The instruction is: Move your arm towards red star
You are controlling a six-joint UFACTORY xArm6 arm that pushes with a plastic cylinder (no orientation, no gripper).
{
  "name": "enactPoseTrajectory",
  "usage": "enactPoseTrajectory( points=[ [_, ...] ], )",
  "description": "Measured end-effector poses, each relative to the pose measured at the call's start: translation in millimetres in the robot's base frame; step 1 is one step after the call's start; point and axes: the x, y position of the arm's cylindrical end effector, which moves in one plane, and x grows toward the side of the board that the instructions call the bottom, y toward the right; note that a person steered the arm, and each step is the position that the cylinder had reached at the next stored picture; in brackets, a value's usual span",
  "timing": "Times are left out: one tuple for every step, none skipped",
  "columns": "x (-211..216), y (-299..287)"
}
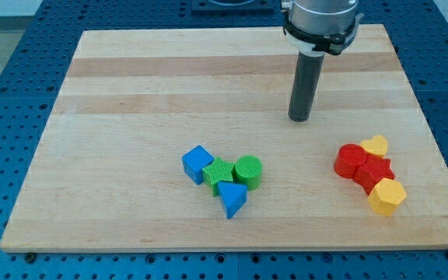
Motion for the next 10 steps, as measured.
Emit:
enactPoseTrajectory(
  points=[
    [0.0, 0.0],
    [0.6, 12.9],
    [0.6, 48.3],
    [4.4, 82.0],
    [22.0, 112.7],
    [43.6, 143.7],
    [68.0, 169.2],
    [96.6, 171.7],
    [105.5, 161.9],
    [105.5, 144.8]
  ],
)
